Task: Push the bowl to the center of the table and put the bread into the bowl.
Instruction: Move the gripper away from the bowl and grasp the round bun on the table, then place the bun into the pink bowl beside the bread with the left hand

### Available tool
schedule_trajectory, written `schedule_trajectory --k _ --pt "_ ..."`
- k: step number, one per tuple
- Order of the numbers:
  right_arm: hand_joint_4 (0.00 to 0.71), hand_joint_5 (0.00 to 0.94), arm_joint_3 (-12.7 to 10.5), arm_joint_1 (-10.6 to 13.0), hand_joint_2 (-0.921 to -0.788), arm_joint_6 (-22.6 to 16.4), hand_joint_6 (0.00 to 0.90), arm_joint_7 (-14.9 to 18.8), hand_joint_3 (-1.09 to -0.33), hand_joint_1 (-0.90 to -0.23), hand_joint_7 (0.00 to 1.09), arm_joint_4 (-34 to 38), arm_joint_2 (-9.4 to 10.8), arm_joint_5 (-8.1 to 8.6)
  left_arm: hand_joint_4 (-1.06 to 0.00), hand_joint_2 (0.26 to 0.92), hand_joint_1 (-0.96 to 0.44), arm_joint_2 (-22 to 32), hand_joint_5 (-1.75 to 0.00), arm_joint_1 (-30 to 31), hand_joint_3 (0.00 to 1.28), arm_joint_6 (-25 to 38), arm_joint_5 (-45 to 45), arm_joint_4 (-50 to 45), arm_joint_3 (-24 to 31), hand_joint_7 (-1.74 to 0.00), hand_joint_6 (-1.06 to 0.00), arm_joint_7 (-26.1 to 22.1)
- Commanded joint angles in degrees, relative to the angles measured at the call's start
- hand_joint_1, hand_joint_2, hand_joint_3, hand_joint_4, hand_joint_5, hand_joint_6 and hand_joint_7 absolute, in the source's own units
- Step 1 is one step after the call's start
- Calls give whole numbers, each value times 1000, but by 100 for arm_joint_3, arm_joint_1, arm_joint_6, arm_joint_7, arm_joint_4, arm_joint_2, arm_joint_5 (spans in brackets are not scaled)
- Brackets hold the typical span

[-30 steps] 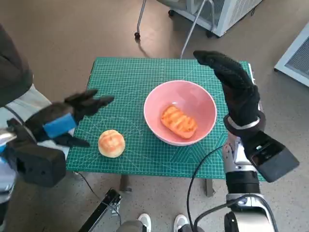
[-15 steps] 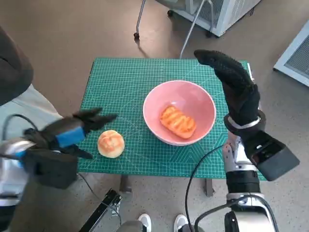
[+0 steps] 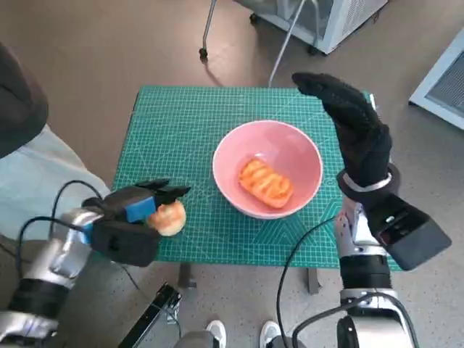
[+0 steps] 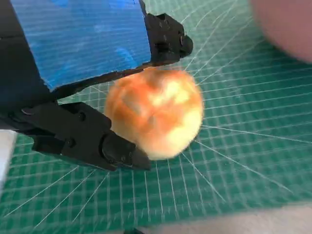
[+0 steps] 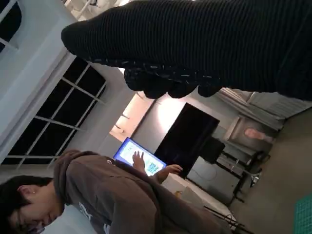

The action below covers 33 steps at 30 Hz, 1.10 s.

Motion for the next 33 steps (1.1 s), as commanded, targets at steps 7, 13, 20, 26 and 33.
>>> schedule_trajectory --k 7,13,20,26,33 --pt "233 58 -18 84 -921 49 -1 87 -779 -700 758 -41 -72 16 -495 920 -82 -24 -1010 -393 209 -211 499 943 -360 -1232 -477 653" --pt "237 61 -34 76 -921 78 -1 110 -777 -699 759 -48 -101 36 -600 920 -8 257 -1242 -356 150 -60 44 84 57 -1240 -531 316" --pt "236 61 -24 66 -921 102 -1 102 -777 -699 765 -59 -113 22 -601 920 1 292 -1270 -318 133 31 -676 -1120 884 -1215 -570 365" --pt "233 60 -9 48 -921 144 -1 92 -778 -696 769 -82 -122 -2 -575 920 1 121 -1307 -674 135 149 -896 -1843 1264 -1187 -593 532" --pt "232 61 -8 28 -921 190 -1 117 -779 -693 769 -74 -129 13 -593 920 1 -299 -1215 -1376 136 403 -885 -2352 1229 -1281 -570 622"
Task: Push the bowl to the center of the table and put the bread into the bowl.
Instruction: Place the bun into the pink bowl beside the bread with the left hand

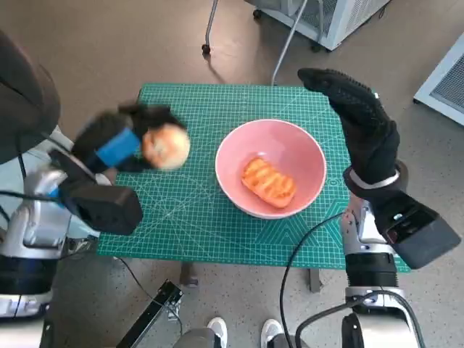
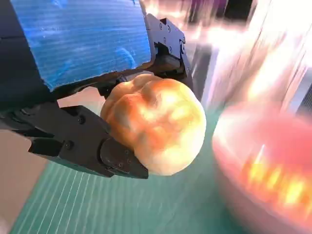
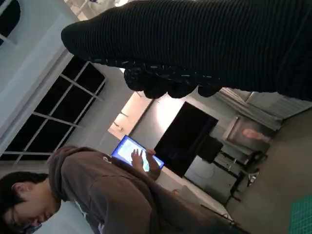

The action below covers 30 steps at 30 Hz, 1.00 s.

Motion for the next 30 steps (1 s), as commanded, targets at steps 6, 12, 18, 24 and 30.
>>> schedule_trajectory --k 6,12,18,24,30 --pt "232 63 6 47 -921 120 -1 80 -781 -693 769 -8 -21 31 -629 920 1 -775 -1180 -1023 106 128 216 -296 -431 -1251 -598 157" --pt "231 64 6 71 -921 149 -1 94 -779 -700 769 -42 -23 37 -629 921 1 -1189 -1190 -1391 103 -130 205 335 -798 -1234 -604 107" --pt "226 62 11 132 -921 196 -1 91 -779 -702 769 -145 -28 48 -373 894 -10 -1490 -1086 -1524 225 542 115 773 -1203 -1167 -365 -759" --pt "225 62 -9 174 -921 262 -1 112 -776 -703 766 -227 -75 75 -59 815 -48 -1550 -193 -1847 170 1534 426 938 -1739 -595 -56 -1926" --pt "223 62 -29 198 -921 335 -1 107 -774 -701 763 -302 -114 91 -13 791 -90 -1671 -36 -1750 136 1534 420 1110 -1779 -486 -15 -1879"
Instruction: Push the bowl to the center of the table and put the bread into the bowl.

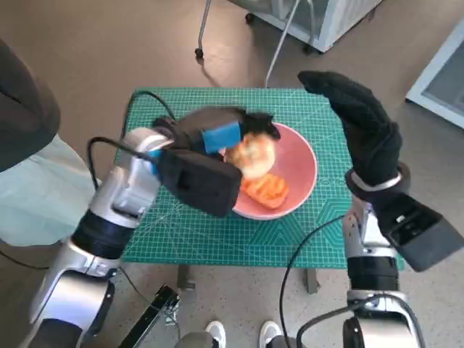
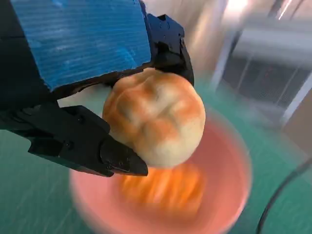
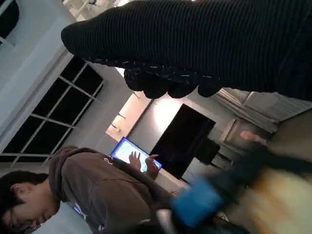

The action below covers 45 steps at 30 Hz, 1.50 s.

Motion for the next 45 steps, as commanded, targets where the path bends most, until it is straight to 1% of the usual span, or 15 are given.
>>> schedule_trajectory --k 1,6,9,11,12,13,17,19,21,23,27,29,33,38,45 --pt "223 62 -15 143 -921 118 -1 45 -774 -702 763 -70 -38 47 -13 791 -95 -99 -29 -122 132 -52 -11 77 8 -482 -16 98" --pt "224 64 -27 172 -921 202 -1 12 -759 -715 761 -157 -39 43 -48 797 -129 -140 -31 -30 119 -422 -80 310 98 -494 -63 438" --pt "226 65 -32 181 -921 243 -1 -5 -751 -719 760 -197 -33 35 -108 812 -169 -154 -39 -35 102 -647 -188 434 219 -516 -136 635" --pt "227 66 -36 182 -921 268 -1 -16 -745 -719 759 -219 -28 30 -181 830 -211 -157 -59 -37 95 -776 -310 477 359 -547 -206 772" --pt "228 66 -39 179 -921 281 -1 -22 -744 -719 759 -226 -24 29 -197 835 -219 -157 -63 -35 93 -843 -386 487 450 -554 -219 865" --pt "228 66 -41 177 -921 291 -1 -25 -742 -720 758 -232 -21 28 -246 849 -244 -157 -79 -34 92 -895 -439 501 510 -575 -255 932" --pt "229 67 -54 170 -921 318 -1 -51 -734 -721 758 -253 -4 18 -408 900 -308 -257 -105 49 77 -1128 -695 551 891 -671 -337 1510" --pt "228 67 -59 158 -921 334 -1 -75 -733 -721 758 -265 0 8 -470 910 -336 -359 -125 167 89 -1291 -839 548 1122 -700 -363 1901" --pt "226 65 -62 146 -921 345 -1 -100 -733 -721 758 -275 6 1 -519 917 -366 -450 -141 279 108 -1459 -958 539 1307 -710 -374 2247" --pt "225 65 -65 136 -921 354 -1 -123 -733 -721 758 -283 9 -7 -536 919 -381 -510 -146 352 119 -1616 -1070 560 1435 -708 -375 2463" --pt "221 62 -83 84 -921 366 -1 -206 -734 -720 759 -264 13 -41 -501 920 -423 -661 -114 494 147 -2084 -1438 696 1750 -625 -330 2832" --pt "221 62 -104 44 -921 370 -1 -292 -735 -712 757 -244 19 -83 -451 921 -459 -800 -81 657 179 -2321 -1659 635 1941 -573 -279 3055" --pt "221 61 -122 -8 -921 370 -1 -461 -739 -694 753 -231 39 -184 -379 921 -497 -1091 -36 1002 215 -2599 -2134 320 2166 -515 -215 3170" --pt "220 58 -101 -61 -921 356 -1 -785 -748 -667 746 -257 99 -423 -319 921 -493 -1417 -7 1478 242 -2707 -2608 -349 2251 -488 -179 3188" --pt "220 54 -75 -146 -921 326 -1 -1142 -783 -625 735 -199 131 -752 -273 921 -467 -1566 0 1817 261 -2884 -2852 -711 2288 -486 -152 3139"
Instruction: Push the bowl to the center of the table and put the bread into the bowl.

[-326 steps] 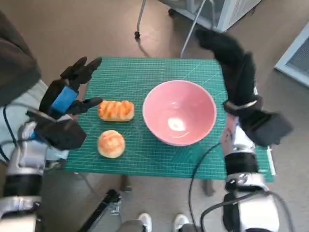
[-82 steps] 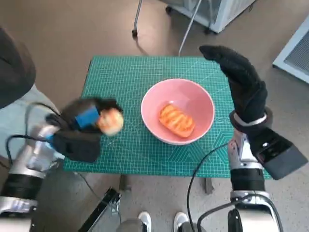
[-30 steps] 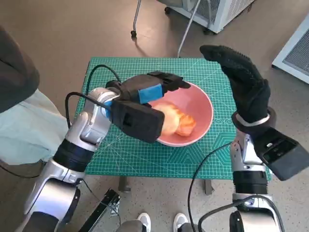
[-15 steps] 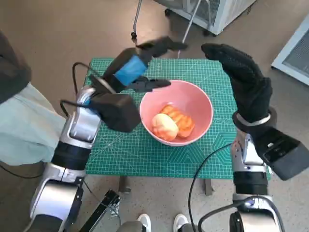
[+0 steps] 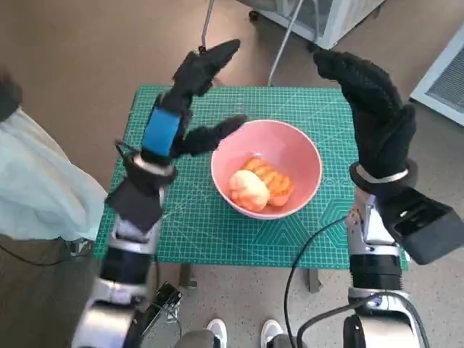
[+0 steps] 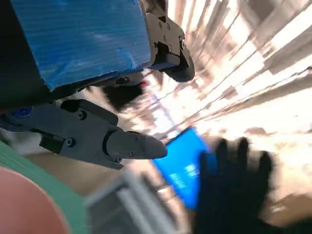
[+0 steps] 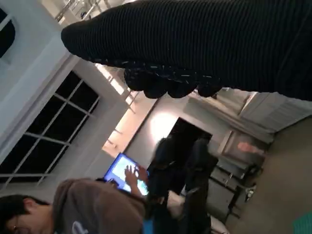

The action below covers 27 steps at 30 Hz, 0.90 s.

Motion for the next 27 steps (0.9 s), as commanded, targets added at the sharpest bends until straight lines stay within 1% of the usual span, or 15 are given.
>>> schedule_trajectory --k 1,4,6,13,16,18,23,27 --pt "220 53 22 -54 -921 24 -1 -229 -785 -623 734 83 26 -239 -272 921 -466 -54 0 162 261 -198 -109 -242 89 -486 -150 7" --pt "221 52 42 -70 -921 54 -1 -295 -796 -621 729 84 23 -308 -267 921 -455 -59 0 212 263 -247 -84 -265 99 -488 -141 11" --pt "221 51 60 -81 -921 87 -1 -302 -802 -623 725 82 27 -298 -265 921 -448 -55 0 230 262 -251 -92 -269 101 -490 -137 -12" --pt "220 45 165 -31 -921 391 -1 -144 -806 -642 734 -110 99 -14 -264 921 -422 -51 0 286 263 -207 -187 -354 130 -498 -132 -102" --pt "218 43 198 -6 -921 491 -1 -75 -808 -645 743 -178 117 75 -264 921 -413 -33 0 284 264 -208 -182 -371 149 -502 -130 -96" --pt "218 41 221 9 -921 530 -1 -45 -810 -647 751 -225 120 90 -266 921 -409 -21 -1 285 265 -200 -168 -394 159 -506 -130 -87" --pt "219 41 262 21 -921 523 -1 -3 -813 -647 758 -248 96 39 -269 921 -400 17 -3 266 267 -179 -160 -467 202 -514 -129 -79" --pt "219 40 300 6 -921 537 -1 43 -818 -642 749 -219 108 31 -279 921 -390 29 -7 253 270 -116 -228 -548 241 -536 -146 -100"
